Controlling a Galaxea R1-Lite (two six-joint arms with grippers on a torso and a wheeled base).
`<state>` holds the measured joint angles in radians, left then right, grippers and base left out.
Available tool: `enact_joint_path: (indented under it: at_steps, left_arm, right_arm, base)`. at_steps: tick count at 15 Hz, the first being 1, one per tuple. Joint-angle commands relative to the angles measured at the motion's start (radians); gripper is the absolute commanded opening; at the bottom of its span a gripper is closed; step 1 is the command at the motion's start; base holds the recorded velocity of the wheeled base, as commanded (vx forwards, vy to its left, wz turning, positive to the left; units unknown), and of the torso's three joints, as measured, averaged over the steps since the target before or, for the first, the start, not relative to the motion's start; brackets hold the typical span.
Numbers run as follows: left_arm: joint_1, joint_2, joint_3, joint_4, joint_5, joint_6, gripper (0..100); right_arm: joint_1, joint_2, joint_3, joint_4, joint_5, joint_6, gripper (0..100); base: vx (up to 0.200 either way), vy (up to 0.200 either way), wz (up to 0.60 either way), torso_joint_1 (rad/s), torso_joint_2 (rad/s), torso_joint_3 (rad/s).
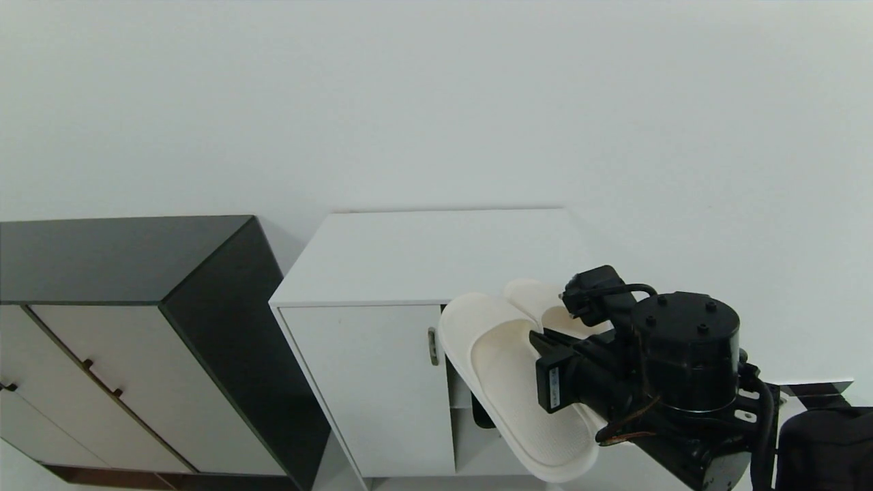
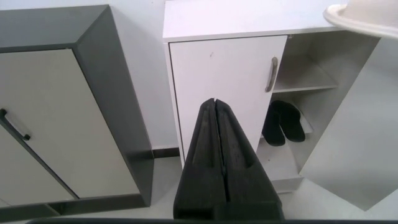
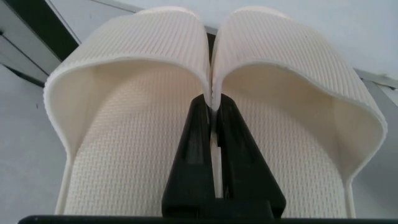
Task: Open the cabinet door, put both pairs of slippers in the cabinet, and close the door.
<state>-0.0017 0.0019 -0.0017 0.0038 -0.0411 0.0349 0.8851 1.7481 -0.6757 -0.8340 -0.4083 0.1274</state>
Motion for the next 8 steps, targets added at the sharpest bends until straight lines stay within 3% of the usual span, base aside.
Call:
enact_joint_path:
  at_steps: [1,8]
  left_arm:
    - [0.0,0.0,0.0,0.001,0.0,0.0,0]
    - [0.0,0.001,0.0,0.001,0.0,0.0,0]
  right_arm:
    - [0.002,0.004,0.016,-0.01,0.0,-0.015,0]
    - [0.015,-0.001,0.058,-0.05,-0.001,-0.023,0]
  base:
    - [0.0,0.0,0.0,-0.105,0.25,0.129]
    - [0.0,0.0,0.0,-0.174,0.4,0.217]
